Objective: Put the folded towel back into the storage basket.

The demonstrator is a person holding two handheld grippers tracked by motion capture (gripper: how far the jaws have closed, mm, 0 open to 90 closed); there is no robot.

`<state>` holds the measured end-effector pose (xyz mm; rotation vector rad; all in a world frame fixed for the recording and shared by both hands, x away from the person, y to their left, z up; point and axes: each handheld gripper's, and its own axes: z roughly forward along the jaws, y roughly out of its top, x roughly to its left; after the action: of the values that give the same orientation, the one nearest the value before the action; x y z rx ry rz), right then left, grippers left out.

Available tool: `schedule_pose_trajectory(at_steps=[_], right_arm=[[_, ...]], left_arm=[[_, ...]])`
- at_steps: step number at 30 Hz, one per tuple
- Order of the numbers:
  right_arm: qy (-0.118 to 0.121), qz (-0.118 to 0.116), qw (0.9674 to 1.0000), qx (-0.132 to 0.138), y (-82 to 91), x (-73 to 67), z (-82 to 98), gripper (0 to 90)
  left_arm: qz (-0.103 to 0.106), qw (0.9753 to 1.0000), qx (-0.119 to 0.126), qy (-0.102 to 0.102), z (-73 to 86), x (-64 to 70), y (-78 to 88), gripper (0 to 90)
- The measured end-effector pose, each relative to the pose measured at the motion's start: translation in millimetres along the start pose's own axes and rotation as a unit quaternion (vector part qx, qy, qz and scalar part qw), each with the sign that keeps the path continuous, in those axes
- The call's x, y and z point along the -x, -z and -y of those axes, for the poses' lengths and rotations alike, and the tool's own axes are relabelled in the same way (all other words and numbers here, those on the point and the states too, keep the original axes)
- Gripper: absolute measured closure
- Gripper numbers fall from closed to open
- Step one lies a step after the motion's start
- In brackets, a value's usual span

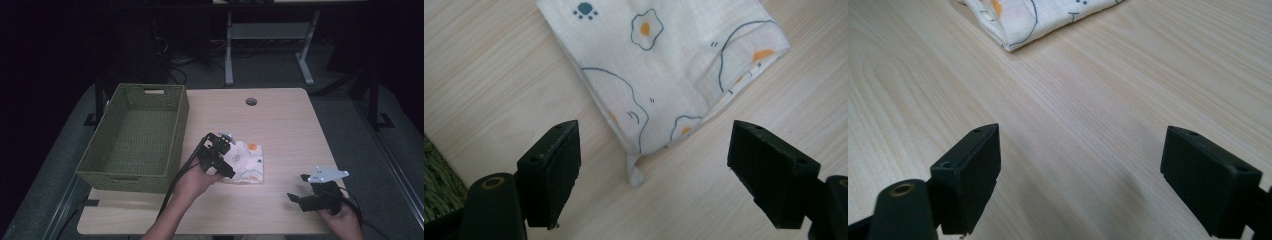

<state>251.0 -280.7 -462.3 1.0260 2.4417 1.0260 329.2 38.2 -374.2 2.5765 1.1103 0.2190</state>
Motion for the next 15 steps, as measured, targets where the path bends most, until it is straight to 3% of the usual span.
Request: schedule_pose_trajectory(at_steps=[9, 15], right_arm=[[-0.002, -0.001, 1.0000, 0.001, -1.7, -0.4, -1.5, 16.1], [0.000, -0.001, 1.0000, -0.002, -2.1, -0.5, -2.2, 16.0]], left_arm=[[-0.001, 1.0000, -0.004, 0.005, -15.4, -2.7, -2.8, 21.0], [0.004, 0.9999, -0.012, 0.004, -31.9, -0.3, -14.6, 21.0]])
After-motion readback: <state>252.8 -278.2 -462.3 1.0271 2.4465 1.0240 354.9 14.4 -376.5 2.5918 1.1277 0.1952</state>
